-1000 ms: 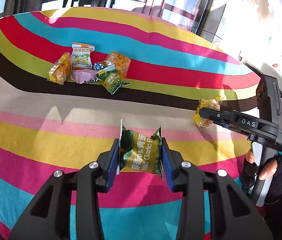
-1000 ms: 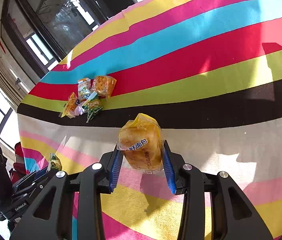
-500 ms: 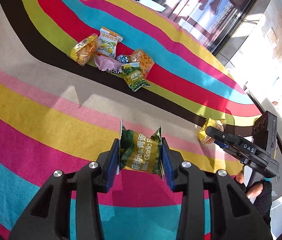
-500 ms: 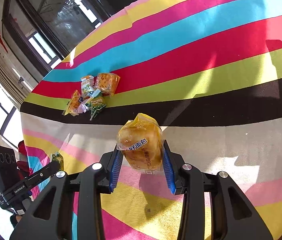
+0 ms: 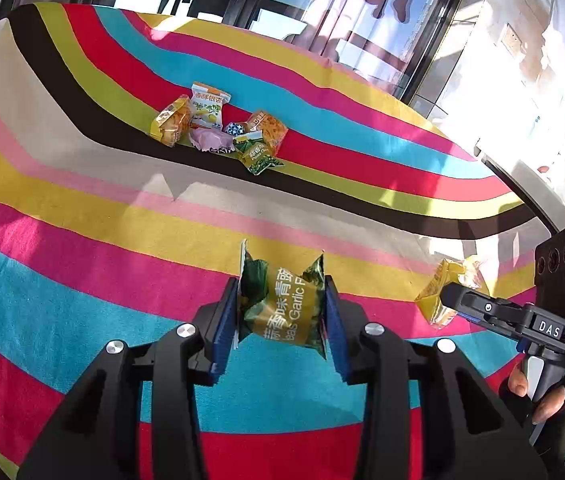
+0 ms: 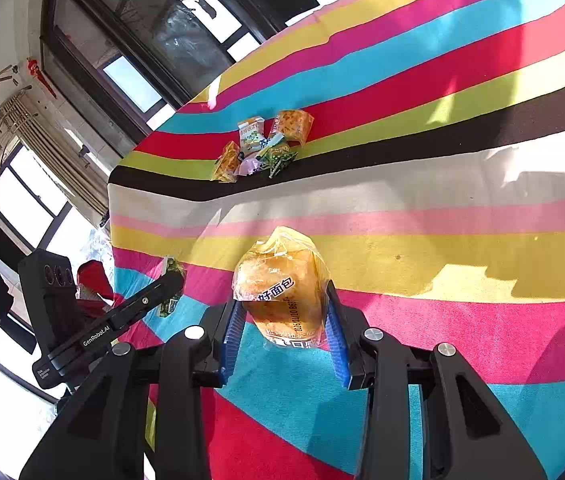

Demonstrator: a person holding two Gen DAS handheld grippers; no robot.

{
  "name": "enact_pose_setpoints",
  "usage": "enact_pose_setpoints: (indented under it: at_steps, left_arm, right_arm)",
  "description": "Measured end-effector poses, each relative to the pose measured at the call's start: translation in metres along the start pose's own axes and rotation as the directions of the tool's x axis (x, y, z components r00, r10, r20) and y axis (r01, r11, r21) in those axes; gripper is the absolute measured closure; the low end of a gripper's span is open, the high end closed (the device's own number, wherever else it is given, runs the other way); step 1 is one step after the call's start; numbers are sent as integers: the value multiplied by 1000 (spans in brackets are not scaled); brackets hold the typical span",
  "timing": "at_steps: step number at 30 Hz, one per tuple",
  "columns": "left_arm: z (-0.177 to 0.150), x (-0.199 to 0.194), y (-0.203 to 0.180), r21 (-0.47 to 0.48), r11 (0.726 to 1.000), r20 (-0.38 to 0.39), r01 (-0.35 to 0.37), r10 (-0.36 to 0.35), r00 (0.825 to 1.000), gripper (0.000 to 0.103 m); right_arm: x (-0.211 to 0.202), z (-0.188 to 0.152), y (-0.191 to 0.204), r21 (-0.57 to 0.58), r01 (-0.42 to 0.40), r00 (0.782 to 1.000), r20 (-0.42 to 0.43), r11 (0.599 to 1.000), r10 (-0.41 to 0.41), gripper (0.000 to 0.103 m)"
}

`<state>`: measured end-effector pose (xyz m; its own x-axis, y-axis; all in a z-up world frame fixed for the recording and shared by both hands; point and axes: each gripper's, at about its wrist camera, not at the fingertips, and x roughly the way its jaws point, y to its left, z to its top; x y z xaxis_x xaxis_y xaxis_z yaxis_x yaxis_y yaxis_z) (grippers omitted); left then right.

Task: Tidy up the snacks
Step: 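Carry both bags to the white box and open both tools to drop them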

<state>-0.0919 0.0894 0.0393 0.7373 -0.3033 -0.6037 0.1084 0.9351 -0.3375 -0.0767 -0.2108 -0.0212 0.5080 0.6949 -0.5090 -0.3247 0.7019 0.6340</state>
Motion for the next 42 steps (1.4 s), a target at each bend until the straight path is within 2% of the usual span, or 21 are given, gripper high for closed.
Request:
enact_pose_setpoints:
  at_steps: [4, 10, 13, 23, 26, 30, 33, 36, 39, 42]
  left_arm:
    - [-15, -15, -1, 49, 997, 8, -65, 65, 998, 62]
    - [-27, -24, 7, 42, 996, 3, -77, 77, 997, 62]
    - [-32, -28, 13, 38, 995, 6, -92, 92, 996, 62]
    - [-54, -73, 40, 2, 994, 49, -109, 109, 993, 61]
    - [-69, -95, 58, -38, 994, 57, -106, 109, 992, 61]
    - [-89, -130, 79, -86, 987, 83, -135, 142, 986, 61]
    - [-102, -156, 93, -120, 977, 107, -173, 187, 977, 61]
    - [-117, -177, 108, -167, 965, 112, -204, 224, 968, 60]
    - [-137, -194, 124, -213, 948, 98, -238, 263, 960, 60]
    - [-160, -200, 142, -253, 923, 52, -290, 312, 949, 59]
  right_arm:
    - [1, -19, 10, -11, 0, 1000, -14, 1000, 0, 65]
    - [0, -22, 18, -60, 47, 999, 10, 997, -47, 65]
    - [-2, -23, 23, -90, 45, 998, 36, 995, -42, 65]
    - [4, -24, 26, -91, 72, 997, 8, 993, -71, 65]
    - [9, -31, 38, -97, 29, 999, -26, 995, -32, 65]
    - [22, -49, 77, -180, -33, 996, -92, 983, 16, 65]
    - [34, -65, 115, -261, -101, 987, -150, 960, 63, 65]
    - [44, -87, 156, -353, -176, 971, -213, 919, 104, 65]
    - [56, -112, 193, -430, -257, 947, -291, 865, 137, 65]
    - [72, -141, 223, -501, -311, 920, -371, 808, 123, 65]
